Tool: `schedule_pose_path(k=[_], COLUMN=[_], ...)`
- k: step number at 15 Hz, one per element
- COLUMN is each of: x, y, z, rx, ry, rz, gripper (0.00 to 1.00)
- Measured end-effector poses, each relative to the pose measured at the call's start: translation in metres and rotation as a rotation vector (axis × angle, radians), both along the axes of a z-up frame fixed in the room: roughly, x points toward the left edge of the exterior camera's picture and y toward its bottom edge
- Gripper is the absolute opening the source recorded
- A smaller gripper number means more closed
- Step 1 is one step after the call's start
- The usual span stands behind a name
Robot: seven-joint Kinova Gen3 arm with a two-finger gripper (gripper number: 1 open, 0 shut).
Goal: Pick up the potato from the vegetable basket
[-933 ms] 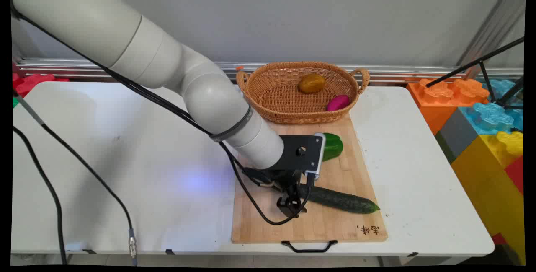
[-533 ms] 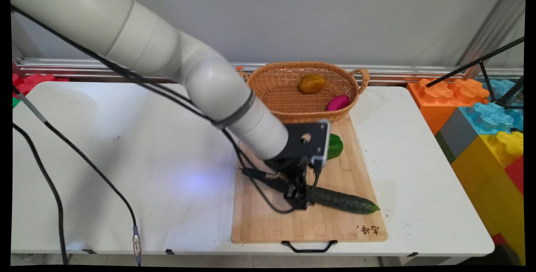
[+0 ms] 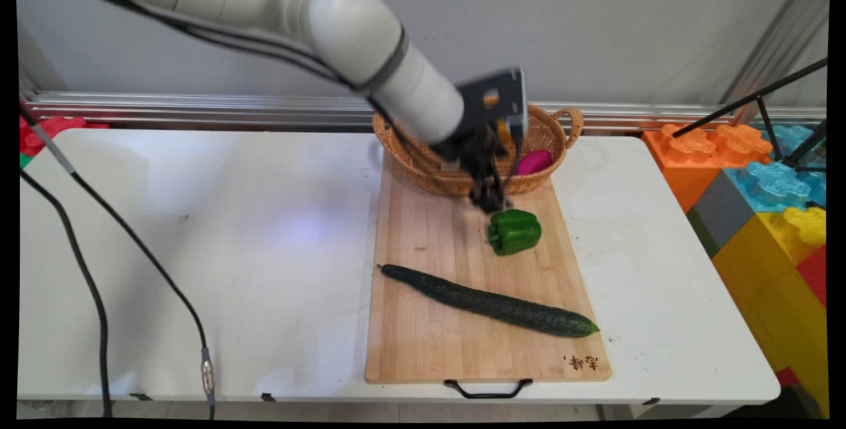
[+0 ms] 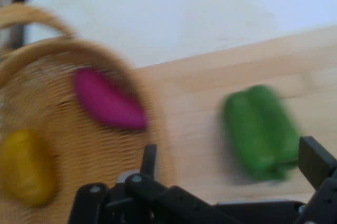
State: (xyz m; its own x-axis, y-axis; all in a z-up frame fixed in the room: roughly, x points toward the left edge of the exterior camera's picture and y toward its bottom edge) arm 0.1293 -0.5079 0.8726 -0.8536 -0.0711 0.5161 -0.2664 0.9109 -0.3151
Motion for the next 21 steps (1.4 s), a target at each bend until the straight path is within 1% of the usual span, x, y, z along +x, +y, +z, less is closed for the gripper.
schedule_pose_path(k=[5,6,9,11,15,19,21], x=[0.028,0.036,0.054,0.059,0.066,0.063,0.060], y=[-0.050,-0.063,-0.096,-0.112,-0.137,-0.159,-0.173], z=[0.015,0.016,0.010,0.002,-0.023,-0.050,-0.068], rx=[-0.048,-0.057,-0.059,-0.052,-0.013,0.024,0.045], ry=[0.024,0.031,0.052,0.067,0.106,0.147,0.176], rz=[0.168,0.216,0.338,0.392,0.474,0.516,0.542], gripper=[1.00,1.00,1.00,1.00,1.00,1.00,1.00])
